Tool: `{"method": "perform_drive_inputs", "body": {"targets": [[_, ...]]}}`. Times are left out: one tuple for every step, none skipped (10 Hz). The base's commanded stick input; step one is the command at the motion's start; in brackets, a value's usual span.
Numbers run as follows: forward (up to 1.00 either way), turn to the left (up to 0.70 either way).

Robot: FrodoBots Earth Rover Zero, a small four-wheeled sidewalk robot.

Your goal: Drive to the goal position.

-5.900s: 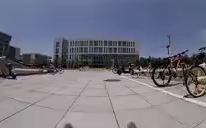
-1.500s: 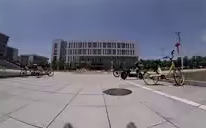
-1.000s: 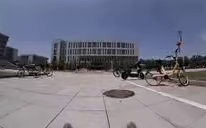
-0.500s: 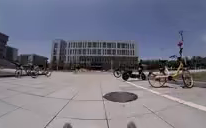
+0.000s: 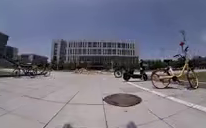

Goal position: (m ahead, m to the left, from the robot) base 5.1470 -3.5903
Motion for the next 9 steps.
{"method": "perform_drive_inputs", "body": {"targets": [[0.45, 0.03], [0.45, 0.03], [0.45, 0.03], [0.45, 0.03], [0.45, 0.03], [0.45, 0.03], [0.45, 0.03], [0.45, 0.03], [0.45, 0.03]]}}
